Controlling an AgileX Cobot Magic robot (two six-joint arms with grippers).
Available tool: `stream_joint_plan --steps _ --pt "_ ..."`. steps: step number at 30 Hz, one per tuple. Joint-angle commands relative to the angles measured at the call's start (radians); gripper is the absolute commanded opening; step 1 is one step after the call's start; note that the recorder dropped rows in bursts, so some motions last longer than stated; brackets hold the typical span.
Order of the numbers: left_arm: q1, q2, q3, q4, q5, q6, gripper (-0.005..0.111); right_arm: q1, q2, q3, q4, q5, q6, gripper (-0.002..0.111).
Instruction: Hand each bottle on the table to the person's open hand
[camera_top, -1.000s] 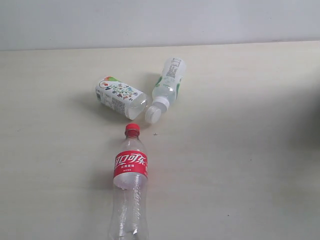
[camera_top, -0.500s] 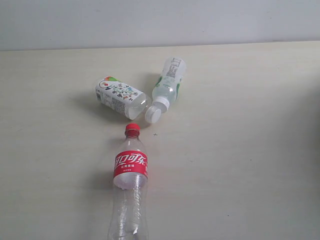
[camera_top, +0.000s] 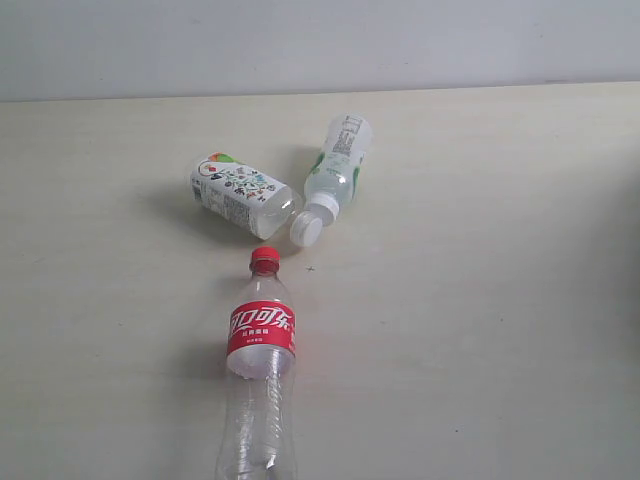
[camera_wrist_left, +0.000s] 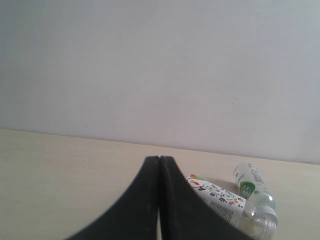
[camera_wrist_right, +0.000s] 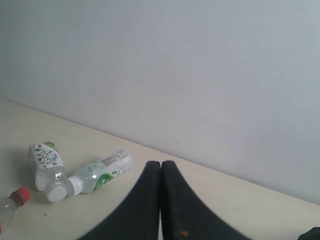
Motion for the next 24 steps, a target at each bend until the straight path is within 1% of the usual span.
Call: stream_joint_plan --steps 1,8,24 --pt "-0.005 -0.005 0.0 -0.004 -0.003 0.002 0.0 0.02 -0.005 0.014 -0.049 0.018 -0.006 0.0" --pt "-0.005 -0.005 0.0 -0.004 -0.003 0.002 0.0 0.02 -0.005 0.043 -0.051 -0.018 -0.006 0.0" --pt "-0.005 -0.005 0.0 -0.004 -0.003 0.002 0.0 0.02 -0.005 0.043 -0.051 -0.007 -0.006 0.0"
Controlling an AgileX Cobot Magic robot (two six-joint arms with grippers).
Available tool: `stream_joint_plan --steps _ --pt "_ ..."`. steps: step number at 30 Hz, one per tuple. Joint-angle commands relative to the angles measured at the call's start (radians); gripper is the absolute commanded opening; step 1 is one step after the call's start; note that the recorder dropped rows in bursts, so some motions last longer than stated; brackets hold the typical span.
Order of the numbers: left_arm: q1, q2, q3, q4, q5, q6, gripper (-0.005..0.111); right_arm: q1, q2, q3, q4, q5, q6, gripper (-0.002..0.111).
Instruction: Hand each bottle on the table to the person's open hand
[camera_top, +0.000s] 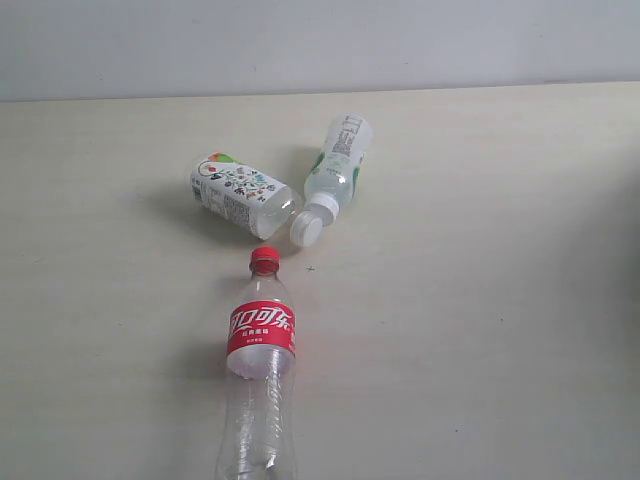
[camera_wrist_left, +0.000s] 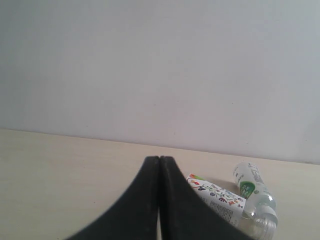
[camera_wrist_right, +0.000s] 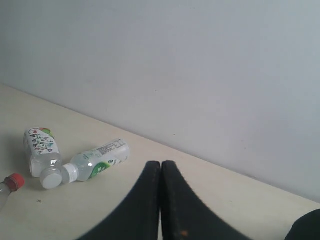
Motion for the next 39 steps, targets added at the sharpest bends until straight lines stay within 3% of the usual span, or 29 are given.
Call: stream_joint_plan --steps 1,39 --pt "-0.005 -0.005 0.0 -0.004 -0.003 0.002 0.0 0.002 -0.003 0.006 -0.008 -0.002 -0.004 0.0" --pt "-0.005 -0.005 0.0 -0.004 -0.003 0.002 0.0 0.002 -0.003 0.006 -0.007 -0.021 0.011 0.0"
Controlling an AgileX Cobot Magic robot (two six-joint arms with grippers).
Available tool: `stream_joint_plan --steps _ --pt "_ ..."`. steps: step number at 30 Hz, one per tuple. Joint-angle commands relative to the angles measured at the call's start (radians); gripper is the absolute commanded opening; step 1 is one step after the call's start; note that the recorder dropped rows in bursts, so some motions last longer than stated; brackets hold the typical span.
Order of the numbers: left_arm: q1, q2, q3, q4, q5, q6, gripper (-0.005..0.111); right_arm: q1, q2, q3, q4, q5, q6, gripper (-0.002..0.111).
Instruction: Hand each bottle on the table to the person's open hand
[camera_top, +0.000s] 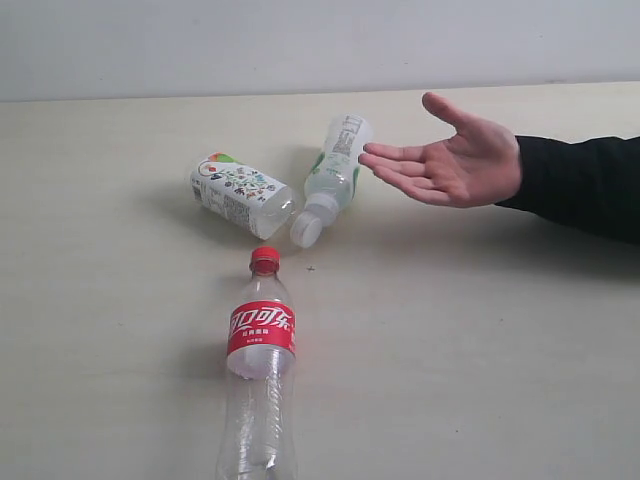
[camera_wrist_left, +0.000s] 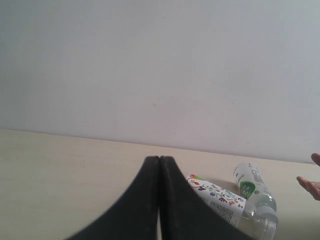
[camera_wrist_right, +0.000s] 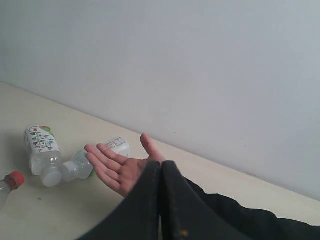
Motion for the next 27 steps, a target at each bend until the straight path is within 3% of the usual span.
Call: stream_joint_plan --steps 1,11,14,21,27 --pt "-0.005 -0.005 0.0 -0.004 -0.003 0.002 0.0 0.002 -0.003 0.006 -0.008 -0.048 0.033 0.0" --pt "-0.005 -0.005 0.0 -0.004 -0.003 0.002 0.0 0.002 0.287 -0.075 0.117 -0.079 0.161 0.0" --pt "-0.005 -0.005 0.0 -0.004 -0.003 0.002 0.0 0.002 0.412 -0.125 0.256 -0.072 0.072 0.0" --pt "-0.005 -0.005 0.0 -0.004 -0.003 0.002 0.0 0.002 0.816 -0.227 0.866 0.07 -0.367 0.002" --pt "-0.005 -0.005 0.0 -0.004 -0.003 0.002 0.0 0.016 1.116 -0.295 0.997 0.143 -0.457 0.002"
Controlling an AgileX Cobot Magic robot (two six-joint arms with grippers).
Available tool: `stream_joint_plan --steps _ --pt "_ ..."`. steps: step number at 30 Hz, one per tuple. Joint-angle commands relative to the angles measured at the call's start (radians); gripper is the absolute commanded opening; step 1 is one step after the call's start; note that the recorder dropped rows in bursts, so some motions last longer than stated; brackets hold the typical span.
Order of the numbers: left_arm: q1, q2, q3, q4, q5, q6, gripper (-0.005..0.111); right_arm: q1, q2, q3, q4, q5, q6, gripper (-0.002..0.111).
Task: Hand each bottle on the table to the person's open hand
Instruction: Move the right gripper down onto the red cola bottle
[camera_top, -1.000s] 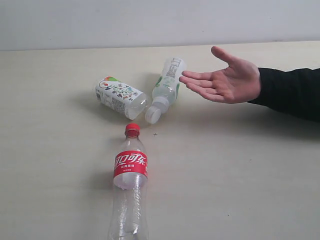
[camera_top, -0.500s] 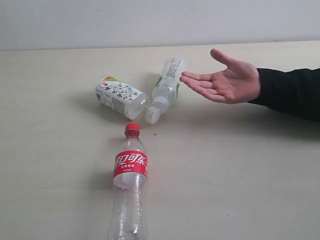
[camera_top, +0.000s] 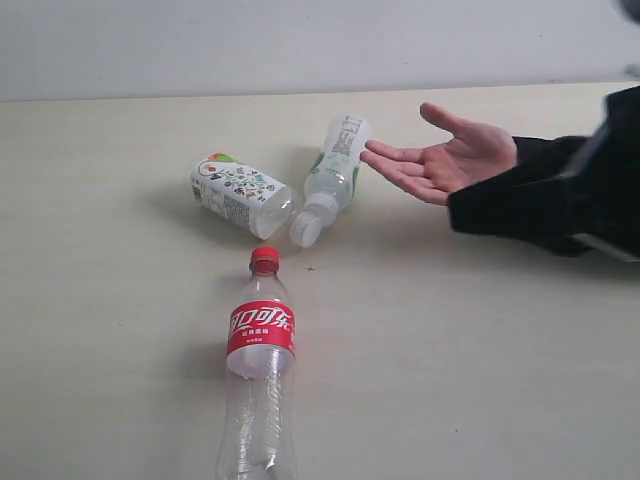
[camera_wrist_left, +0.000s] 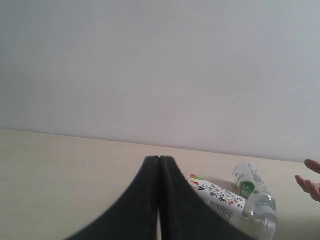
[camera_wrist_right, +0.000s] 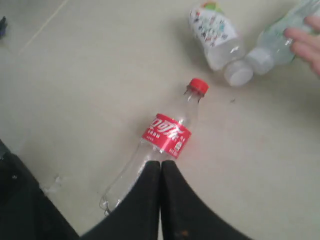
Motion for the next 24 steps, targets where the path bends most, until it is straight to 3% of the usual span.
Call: stream_joint_plan --steps 1,5,8,18,20,22,23,24 --pt "-0.005 -0.005 0.0 -0.004 -0.003 0.002 0.0 0.03 0.192 -0.051 0.059 0.023 -0.065 0.002" --pt "-0.005 -0.005 0.0 -0.004 -0.003 0.002 0.0 0.132 0.305 -0.112 0.019 0.004 -0.045 0.002" --pt "-0.005 -0.005 0.0 -0.004 -0.003 0.002 0.0 0.227 0.371 -0.162 -0.084 -0.046 0.079 0.002" --pt "-0.005 -0.005 0.0 -0.004 -0.003 0.002 0.0 0.46 0.553 -0.295 -0.778 -0.053 0.761 0.004" --pt "-0.005 -0.005 0.0 -0.004 -0.003 0.002 0.0 0.485 0.577 -0.313 -0.811 -0.042 0.84 0.01" --pt "-0.005 -0.005 0.0 -0.004 -0.003 0.002 0.0 0.502 0.608 -0.337 -0.809 -0.021 0.859 0.025" --pt "-0.005 -0.005 0.0 -0.004 -0.003 0.002 0.0 0.515 0.639 -0.363 -0.807 0.004 0.859 0.046" --pt "-0.005 -0.005 0.0 -0.004 -0.003 0.002 0.0 0.519 0.653 -0.372 -0.793 0.007 0.859 0.059"
